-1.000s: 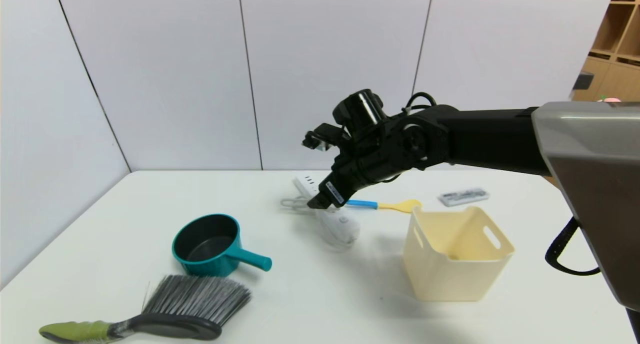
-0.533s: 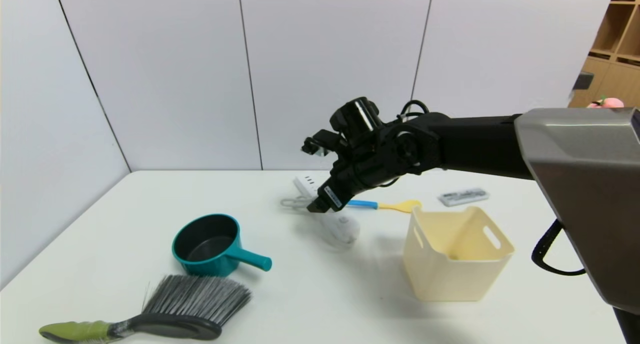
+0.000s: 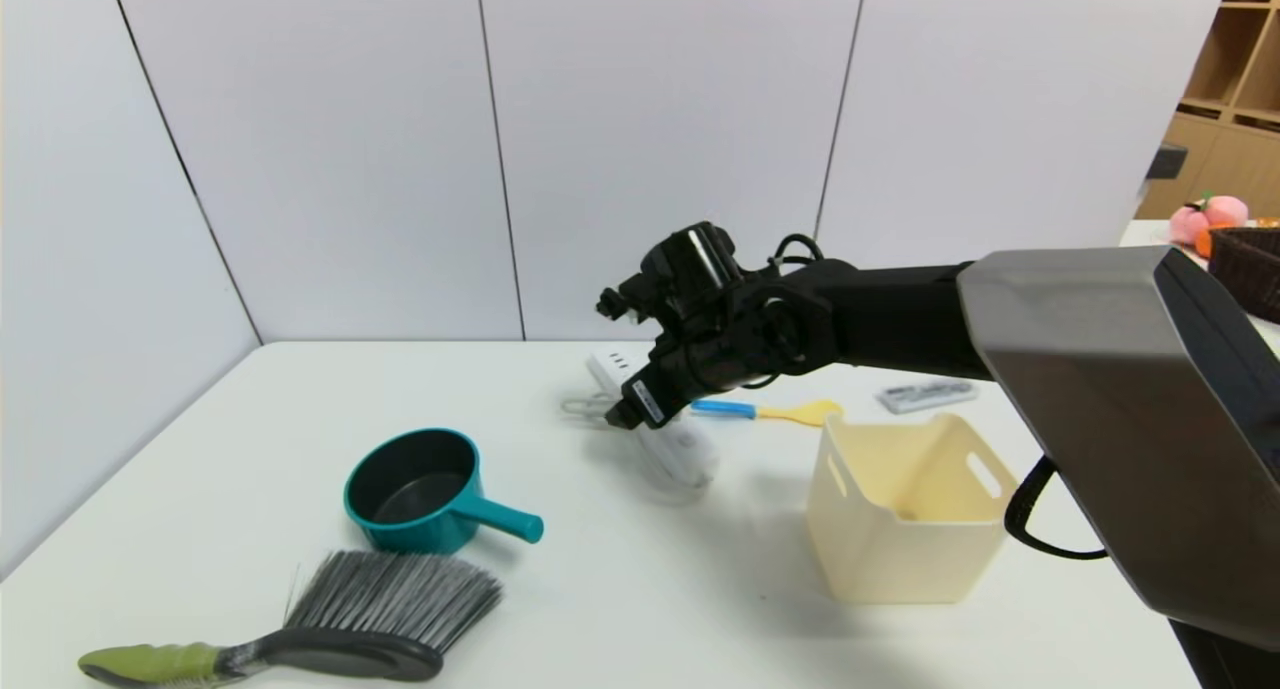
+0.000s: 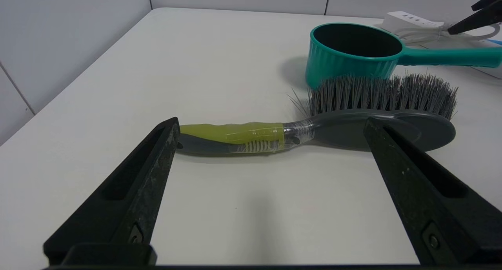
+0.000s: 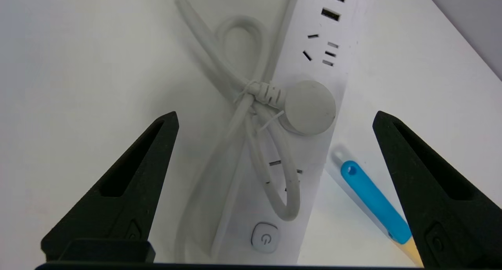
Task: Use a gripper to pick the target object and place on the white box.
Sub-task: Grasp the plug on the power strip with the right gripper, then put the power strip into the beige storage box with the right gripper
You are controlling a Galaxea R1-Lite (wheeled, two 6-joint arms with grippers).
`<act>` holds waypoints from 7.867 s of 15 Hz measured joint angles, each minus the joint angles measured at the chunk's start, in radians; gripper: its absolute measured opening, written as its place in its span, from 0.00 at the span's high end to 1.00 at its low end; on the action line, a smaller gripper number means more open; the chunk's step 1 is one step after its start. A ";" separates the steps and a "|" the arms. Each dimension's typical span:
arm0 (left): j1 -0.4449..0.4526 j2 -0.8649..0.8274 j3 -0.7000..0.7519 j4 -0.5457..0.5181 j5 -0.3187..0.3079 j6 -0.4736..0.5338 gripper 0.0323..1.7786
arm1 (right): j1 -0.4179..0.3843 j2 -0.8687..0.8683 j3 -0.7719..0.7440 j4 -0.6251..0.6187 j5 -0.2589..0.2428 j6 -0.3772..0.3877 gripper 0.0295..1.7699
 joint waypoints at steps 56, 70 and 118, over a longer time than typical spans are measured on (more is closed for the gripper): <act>0.000 0.000 0.000 0.000 0.000 0.000 0.05 | -0.017 0.036 -0.001 -0.298 0.050 0.014 0.53; 0.000 0.000 0.000 0.000 0.000 0.000 0.05 | -0.053 -0.244 -0.001 -0.297 -0.025 -0.122 0.53; 0.000 0.000 0.000 0.000 0.000 0.000 0.05 | -0.273 -1.020 1.183 -0.694 0.039 0.224 0.53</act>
